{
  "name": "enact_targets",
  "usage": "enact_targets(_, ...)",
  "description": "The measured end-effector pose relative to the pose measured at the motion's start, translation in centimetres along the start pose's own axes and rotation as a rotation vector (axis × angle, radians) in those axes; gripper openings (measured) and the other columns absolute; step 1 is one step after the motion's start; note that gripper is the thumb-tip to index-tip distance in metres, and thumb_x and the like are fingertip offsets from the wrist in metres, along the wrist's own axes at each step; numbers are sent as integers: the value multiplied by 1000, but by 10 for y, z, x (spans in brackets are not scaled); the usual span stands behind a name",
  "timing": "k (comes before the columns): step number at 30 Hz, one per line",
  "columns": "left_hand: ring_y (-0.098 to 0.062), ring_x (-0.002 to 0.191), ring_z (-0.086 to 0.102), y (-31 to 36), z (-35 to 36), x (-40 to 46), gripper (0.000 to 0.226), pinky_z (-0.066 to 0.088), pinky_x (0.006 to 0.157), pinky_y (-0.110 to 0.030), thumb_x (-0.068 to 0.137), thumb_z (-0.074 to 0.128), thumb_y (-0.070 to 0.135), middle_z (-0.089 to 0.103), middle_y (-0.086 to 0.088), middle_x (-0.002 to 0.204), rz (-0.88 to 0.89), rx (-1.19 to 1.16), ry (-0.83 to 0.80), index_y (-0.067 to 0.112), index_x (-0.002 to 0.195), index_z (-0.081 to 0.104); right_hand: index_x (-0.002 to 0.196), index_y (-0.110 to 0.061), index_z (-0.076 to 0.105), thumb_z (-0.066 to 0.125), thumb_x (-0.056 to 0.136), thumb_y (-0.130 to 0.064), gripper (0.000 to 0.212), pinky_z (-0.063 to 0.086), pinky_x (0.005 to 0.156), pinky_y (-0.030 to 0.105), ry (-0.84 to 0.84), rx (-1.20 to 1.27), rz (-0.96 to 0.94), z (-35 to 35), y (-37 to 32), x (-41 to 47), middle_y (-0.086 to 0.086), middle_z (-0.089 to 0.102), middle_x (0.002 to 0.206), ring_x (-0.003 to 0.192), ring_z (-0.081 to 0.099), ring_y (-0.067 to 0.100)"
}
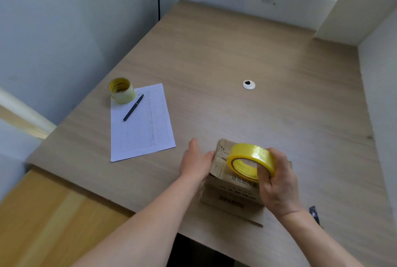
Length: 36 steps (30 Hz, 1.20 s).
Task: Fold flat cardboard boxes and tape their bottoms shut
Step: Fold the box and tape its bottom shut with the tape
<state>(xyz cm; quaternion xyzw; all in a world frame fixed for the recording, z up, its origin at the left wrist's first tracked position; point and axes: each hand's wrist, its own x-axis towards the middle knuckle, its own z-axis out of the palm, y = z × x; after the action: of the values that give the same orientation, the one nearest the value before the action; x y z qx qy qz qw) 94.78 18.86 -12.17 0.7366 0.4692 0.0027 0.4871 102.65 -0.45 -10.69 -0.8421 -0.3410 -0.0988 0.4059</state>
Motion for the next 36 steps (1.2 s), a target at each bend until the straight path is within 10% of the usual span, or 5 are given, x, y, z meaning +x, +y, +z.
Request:
enact_targets(8,6,128,41,5,23,-13,37,28,103,-3,104,42,17,49,10,141,274,-419,-121,16,140,50,97,-35,51,68,76,-28,28,34,58,21,-180,148,256,-15,-12,9,-12,57,78,67,44,8)
enact_targets(15,15,117,46,0,29,-1,33,30,90,5,103,45,18,53,20,127,294,-388,-95,20,134,58,77,-3,60,74,67,-24,27,44,60,34,-374,774,525,-65,1,34,19,57,67,65,54,26)
enact_targets(19,6,117,51,1,30,-2,32,34,88,5,103,47,21,57,21,123,276,-374,-98,25,131,60,70,-8,56,51,82,-46,40,34,56,37,-430,450,403,-93,8,41,1,47,60,59,45,18)
enact_targets(24,31,93,49,5,37,-3,31,33,82,7,102,47,19,58,21,117,284,-335,-93,24,130,62,67,-27,59,46,84,-49,31,43,56,39,-462,-97,289,-118,0,39,-6,57,58,59,54,13)
enact_targets(36,30,89,50,9,39,-5,29,33,76,7,102,48,21,59,28,108,286,-281,-74,33,125,63,81,-31,60,39,85,-70,45,37,59,32,-599,-646,321,-129,18,20,-8,64,77,85,62,22)
